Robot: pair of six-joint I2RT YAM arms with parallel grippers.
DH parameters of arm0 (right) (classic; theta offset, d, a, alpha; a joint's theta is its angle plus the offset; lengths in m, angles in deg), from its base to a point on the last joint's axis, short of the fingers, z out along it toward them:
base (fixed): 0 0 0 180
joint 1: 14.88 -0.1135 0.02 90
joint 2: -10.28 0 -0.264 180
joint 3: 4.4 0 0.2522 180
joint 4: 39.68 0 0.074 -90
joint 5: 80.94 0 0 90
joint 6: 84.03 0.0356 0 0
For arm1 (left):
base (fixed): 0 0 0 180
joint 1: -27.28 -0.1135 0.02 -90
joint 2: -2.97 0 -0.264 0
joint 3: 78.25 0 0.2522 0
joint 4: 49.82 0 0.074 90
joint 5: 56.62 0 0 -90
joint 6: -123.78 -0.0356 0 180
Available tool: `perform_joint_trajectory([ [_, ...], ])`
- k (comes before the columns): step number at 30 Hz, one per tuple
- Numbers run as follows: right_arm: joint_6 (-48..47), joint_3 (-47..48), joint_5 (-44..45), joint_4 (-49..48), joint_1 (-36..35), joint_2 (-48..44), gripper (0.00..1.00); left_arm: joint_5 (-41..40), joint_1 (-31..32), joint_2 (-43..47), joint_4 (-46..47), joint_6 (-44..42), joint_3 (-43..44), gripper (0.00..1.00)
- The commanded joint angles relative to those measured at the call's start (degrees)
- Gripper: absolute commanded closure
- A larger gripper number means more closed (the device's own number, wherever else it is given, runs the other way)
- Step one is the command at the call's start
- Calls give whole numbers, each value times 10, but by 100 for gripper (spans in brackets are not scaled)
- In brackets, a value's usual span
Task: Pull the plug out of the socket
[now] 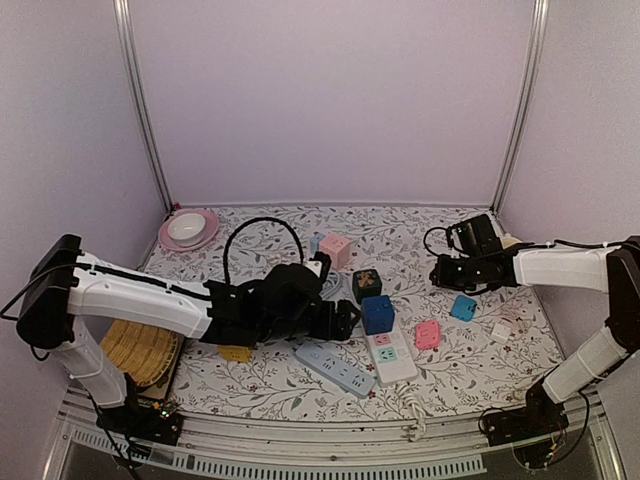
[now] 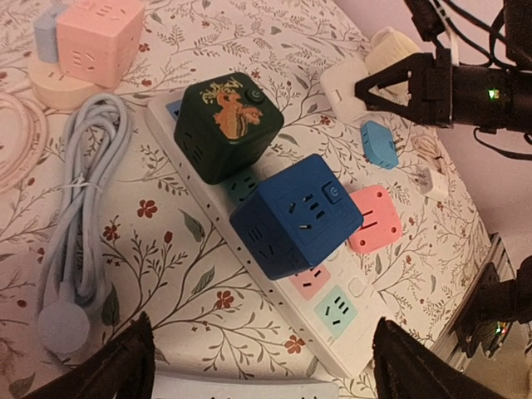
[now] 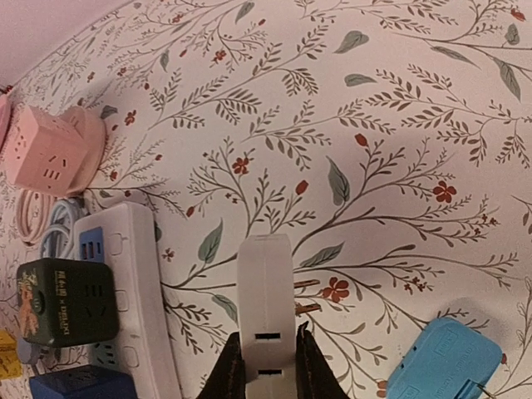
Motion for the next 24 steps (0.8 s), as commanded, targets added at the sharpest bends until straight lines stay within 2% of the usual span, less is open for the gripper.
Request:
perform_joint_trajectory([
  [1, -43, 31, 76, 48, 2, 34, 92, -18, 5, 33, -6, 9, -29, 9],
  [9, -54, 42, 63, 68, 2, 54, 82, -21, 10, 61, -9, 25, -65, 9],
  [17, -52, 41, 33, 68, -17, 54, 59, -23, 11, 62, -15, 29, -70, 9],
  [24, -42, 42, 11, 68, -43, 35, 54, -25, 11, 64, -18, 32, -71, 9],
])
